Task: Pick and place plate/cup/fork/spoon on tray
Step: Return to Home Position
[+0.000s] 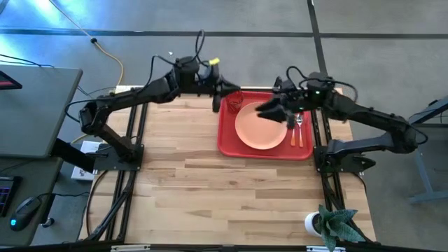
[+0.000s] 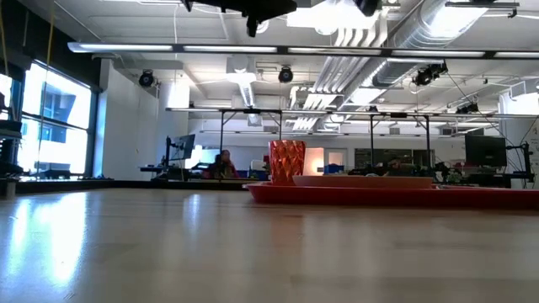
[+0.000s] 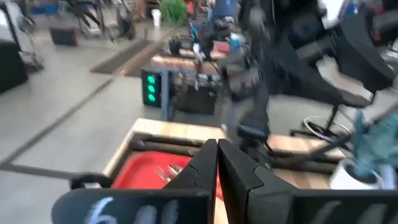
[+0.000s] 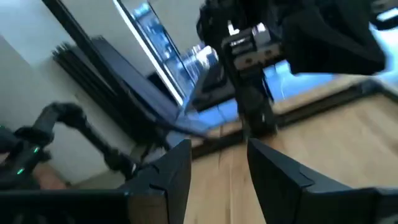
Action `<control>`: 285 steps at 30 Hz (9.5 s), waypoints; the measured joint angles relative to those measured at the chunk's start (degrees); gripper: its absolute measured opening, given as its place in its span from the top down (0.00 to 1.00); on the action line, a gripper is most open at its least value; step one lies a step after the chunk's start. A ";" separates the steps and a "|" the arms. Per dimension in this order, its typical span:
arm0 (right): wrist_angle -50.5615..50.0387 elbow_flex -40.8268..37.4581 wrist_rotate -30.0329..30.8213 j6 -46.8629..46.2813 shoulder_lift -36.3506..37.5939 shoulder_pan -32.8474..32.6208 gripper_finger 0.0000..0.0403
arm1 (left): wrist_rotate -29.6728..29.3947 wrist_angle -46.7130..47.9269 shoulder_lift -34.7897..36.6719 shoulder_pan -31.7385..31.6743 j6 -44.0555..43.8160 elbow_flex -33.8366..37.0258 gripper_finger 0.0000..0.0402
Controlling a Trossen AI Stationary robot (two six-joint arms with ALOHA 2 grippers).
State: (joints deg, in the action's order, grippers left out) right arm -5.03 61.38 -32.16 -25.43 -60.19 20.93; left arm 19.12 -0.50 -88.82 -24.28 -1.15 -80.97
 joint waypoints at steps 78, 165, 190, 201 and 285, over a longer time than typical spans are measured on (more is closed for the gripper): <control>-5.06 -40.87 13.84 21.37 60.12 -10.87 1.00 | 19.40 -33.67 47.29 -10.64 0.41 58.70 1.00; 19.80 -60.91 3.93 23.86 59.99 -10.74 1.00 | 24.28 -49.33 61.48 1.08 -11.21 80.24 1.00; 19.90 -60.91 2.07 25.27 59.99 -9.67 1.00 | 1.96 -35.93 76.65 13.76 -23.92 80.24 1.00; 20.41 -60.50 -0.66 17.55 59.99 -9.67 1.00 | -6.72 -10.36 78.82 20.00 -14.51 71.21 1.00; 16.38 -60.38 15.50 17.92 59.83 -9.65 1.00 | -15.28 -1.89 88.04 19.97 -4.22 80.26 1.00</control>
State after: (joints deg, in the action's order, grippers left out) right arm 11.35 0.99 -16.67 -7.51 -0.36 11.29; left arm 3.84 -2.38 -0.78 -4.31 -5.37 -0.71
